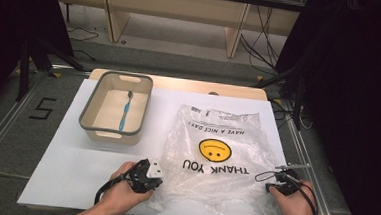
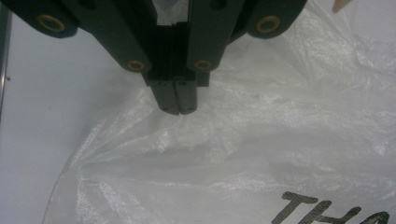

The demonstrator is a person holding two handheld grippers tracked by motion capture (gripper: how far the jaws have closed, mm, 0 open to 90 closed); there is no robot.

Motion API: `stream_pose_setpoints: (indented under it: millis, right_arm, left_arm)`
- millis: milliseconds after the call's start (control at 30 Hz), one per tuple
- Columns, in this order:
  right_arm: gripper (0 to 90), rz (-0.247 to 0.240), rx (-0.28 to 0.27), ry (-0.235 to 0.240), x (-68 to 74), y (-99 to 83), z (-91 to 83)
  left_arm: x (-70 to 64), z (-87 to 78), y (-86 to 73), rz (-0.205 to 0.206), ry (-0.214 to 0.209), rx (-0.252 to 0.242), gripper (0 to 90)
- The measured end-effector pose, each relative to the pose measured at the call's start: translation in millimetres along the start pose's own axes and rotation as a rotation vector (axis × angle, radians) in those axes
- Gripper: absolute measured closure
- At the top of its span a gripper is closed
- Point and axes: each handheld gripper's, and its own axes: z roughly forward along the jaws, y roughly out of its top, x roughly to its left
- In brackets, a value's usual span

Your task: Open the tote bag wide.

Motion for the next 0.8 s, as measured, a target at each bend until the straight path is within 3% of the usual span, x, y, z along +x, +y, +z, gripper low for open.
stream_pose_setpoints:
  millis: [133,333,533,800]
  right_arm:
    - [90.0,0.002,-0.032,0.008,2.5,7.6,1.2]
    - [90.0,-0.004,-0.077,0.005,5.5,25.6,6.8]
    - [90.0,-0.008,-0.109,0.016,10.9,45.1,13.5]
    - [90.0,-0.011,-0.144,0.021,18.0,62.2,23.4]
  left_arm:
    - [11.3,-2.2,4.2,-0.025,0.041,-0.027,89.0]
    - [22.2,-3.0,9.6,-0.029,0.087,-0.037,89.1]
    - [38.2,-3.9,17.1,-0.045,0.161,-0.056,89.0]
    - [50.3,-0.7,18.7,-0.075,0.200,-0.068,89.0]
